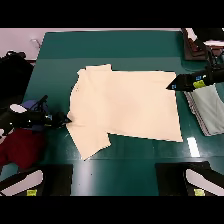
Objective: Fold the shirts.
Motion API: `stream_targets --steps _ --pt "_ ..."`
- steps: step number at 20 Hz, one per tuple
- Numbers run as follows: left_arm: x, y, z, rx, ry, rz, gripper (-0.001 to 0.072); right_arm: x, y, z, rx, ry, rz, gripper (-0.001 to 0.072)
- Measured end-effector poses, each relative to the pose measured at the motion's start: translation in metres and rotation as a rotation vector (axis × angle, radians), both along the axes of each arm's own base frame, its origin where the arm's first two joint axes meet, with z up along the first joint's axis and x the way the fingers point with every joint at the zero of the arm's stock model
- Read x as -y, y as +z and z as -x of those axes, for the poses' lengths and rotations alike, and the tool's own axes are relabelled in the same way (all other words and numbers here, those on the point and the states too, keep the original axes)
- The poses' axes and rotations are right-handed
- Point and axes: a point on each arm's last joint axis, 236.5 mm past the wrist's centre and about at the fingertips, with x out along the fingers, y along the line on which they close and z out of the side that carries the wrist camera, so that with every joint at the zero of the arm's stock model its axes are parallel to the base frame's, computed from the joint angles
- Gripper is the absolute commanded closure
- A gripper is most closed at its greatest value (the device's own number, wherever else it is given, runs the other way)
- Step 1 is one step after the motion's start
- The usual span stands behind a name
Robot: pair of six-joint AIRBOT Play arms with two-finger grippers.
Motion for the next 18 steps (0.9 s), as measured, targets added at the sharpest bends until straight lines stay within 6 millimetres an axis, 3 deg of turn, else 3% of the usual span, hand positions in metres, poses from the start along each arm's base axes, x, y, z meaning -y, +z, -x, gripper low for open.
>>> stream_targets --steps 3,6,7,8,9,11,12,13,15,18 --pt "0.008 0.013 -0.008 0.039 -0.005 0.041 0.0686 0.009 -0.007 0.003 -0.025 -0.023 0.002 0.0376" --pt "0.007 0.036 -0.022 0.111 -0.011 0.036 0.0686 0.039 -0.033 0.017 -0.122 -0.104 -0.008 0.0375" --pt "0.005 0.041 -0.024 0.127 -0.017 0.022 0.0686 0.053 -0.044 0.023 -0.154 -0.148 -0.003 0.0332" --pt "0.002 0.046 -0.025 0.139 -0.021 0.006 0.0686 0.070 -0.059 0.034 -0.201 -0.196 0.007 0.0187" --pt "0.000 0.048 -0.025 0.143 -0.027 -0.009 0.0686 0.087 -0.074 0.046 -0.249 -0.245 0.022 0.0160" --pt "-0.002 0.050 -0.023 0.147 -0.049 -0.041 0.0686 0.120 -0.108 0.079 -0.364 -0.357 0.043 0.0175" --pt "-0.001 0.049 -0.021 0.144 -0.069 -0.060 0.0686 0.133 -0.125 0.096 -0.423 -0.415 0.037 0.0224" --pt "0.001 0.047 -0.018 0.140 -0.091 -0.080 0.0686 0.140 -0.140 0.111 -0.472 -0.466 0.018 0.0224" --pt "0.009 0.043 -0.016 0.143 -0.134 -0.121 0.0686 0.141 -0.166 0.138 -0.576 -0.542 -0.048 0.0265" --pt "0.019 0.041 -0.016 0.157 -0.167 -0.156 0.0685 0.123 -0.193 0.162 -0.681 -0.571 -0.130 0.0265"
